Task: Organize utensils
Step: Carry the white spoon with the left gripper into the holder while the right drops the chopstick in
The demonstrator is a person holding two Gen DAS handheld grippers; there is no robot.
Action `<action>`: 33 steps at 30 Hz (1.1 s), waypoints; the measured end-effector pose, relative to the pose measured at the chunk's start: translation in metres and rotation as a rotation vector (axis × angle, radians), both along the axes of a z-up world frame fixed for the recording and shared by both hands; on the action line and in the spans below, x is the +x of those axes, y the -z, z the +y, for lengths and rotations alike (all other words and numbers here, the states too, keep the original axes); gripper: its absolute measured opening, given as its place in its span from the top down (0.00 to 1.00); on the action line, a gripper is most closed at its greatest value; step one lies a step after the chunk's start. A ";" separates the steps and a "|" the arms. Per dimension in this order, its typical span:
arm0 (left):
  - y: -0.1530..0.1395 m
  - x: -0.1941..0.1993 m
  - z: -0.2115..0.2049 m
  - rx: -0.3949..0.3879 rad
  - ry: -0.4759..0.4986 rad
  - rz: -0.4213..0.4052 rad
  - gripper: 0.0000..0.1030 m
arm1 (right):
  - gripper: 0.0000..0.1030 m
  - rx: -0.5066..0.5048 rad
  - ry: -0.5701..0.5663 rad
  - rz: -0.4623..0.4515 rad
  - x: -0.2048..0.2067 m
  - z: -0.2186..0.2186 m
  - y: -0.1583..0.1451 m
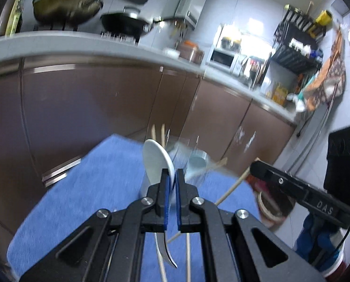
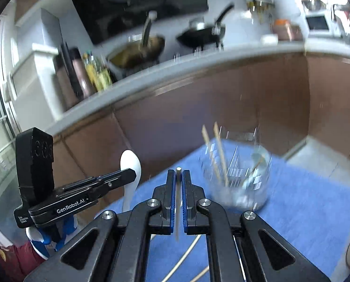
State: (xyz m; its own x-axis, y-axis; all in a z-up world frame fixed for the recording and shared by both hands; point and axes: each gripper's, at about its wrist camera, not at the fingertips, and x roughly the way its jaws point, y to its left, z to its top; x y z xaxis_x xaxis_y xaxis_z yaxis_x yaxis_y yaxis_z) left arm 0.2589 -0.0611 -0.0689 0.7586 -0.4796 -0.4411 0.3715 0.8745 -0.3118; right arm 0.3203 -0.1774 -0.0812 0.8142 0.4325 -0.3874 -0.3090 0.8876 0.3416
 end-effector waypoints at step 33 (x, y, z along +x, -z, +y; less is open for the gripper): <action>0.042 0.139 -0.103 0.010 -0.266 -0.181 0.96 | 0.95 0.006 0.174 -0.237 0.080 -0.069 -0.014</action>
